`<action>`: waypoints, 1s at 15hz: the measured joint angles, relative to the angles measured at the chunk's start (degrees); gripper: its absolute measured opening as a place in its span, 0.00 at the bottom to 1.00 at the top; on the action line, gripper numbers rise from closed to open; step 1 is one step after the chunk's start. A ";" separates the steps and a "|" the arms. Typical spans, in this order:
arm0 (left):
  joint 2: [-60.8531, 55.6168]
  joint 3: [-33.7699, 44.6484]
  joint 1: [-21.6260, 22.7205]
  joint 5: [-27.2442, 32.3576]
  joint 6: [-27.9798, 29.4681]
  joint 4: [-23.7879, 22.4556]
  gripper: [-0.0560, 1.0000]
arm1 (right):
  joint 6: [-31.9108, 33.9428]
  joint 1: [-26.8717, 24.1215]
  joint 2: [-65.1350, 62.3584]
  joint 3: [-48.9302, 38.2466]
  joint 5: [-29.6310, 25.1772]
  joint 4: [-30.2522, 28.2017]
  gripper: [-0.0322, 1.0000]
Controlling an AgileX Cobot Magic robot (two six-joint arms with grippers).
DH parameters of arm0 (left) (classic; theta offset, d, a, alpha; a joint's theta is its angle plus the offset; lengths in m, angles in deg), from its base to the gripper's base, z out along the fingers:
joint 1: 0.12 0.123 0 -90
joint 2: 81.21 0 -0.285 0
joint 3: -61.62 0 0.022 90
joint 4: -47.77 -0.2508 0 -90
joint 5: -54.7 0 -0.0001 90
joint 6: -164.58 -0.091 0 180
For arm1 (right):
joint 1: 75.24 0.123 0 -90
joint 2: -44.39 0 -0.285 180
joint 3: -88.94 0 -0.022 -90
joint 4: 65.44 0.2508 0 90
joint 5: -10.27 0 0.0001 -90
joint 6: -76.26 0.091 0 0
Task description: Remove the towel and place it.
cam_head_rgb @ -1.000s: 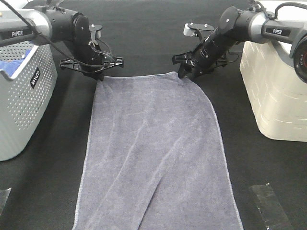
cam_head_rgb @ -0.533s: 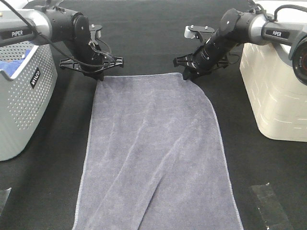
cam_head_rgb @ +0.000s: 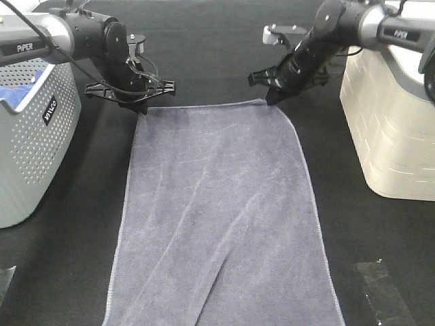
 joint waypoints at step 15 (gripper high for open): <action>0.57 -5.73 -0.11 -31.51 -1.20 -15.87 0.06 | 13.64 0.40 -4.98 1.32 20.28 -24.98 0.03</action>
